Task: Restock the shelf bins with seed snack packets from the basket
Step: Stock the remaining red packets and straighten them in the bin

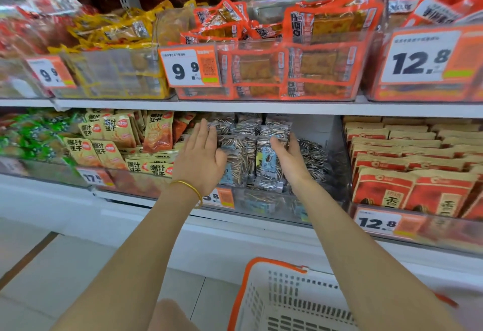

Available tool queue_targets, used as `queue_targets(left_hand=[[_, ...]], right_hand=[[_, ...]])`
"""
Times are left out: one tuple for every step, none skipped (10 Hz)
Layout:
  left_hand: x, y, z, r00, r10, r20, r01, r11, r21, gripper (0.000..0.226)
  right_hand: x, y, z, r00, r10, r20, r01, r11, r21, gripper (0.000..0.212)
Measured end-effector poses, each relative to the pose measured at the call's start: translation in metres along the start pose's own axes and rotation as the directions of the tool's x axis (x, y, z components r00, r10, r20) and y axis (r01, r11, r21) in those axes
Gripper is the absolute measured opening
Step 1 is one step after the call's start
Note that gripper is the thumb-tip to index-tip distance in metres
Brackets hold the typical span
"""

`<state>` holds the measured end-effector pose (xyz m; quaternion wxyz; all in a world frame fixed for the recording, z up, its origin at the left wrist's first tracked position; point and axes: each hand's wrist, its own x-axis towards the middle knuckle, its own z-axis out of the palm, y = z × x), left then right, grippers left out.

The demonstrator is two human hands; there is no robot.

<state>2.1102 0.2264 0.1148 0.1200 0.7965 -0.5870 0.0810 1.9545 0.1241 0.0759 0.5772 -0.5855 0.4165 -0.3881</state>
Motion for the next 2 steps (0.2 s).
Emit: queue_targets(left_hand=[[-0.020, 0.008, 0.000, 0.988, 0.065, -0.143, -0.077, 0.994, -0.080, 0.077], [-0.053, 0.024, -0.002, 0.949, 0.058, -0.310, -0.162, 0.932, -0.323, 0.071]], right_hand=[[-0.023, -0.002, -0.007, 0.993, -0.115, -0.015, 0.114, 0.990, -0.089, 0.077], [-0.061, -0.004, -0.023, 0.982, -0.190, 0.004, 0.190, 0.980, -0.065, 0.073]])
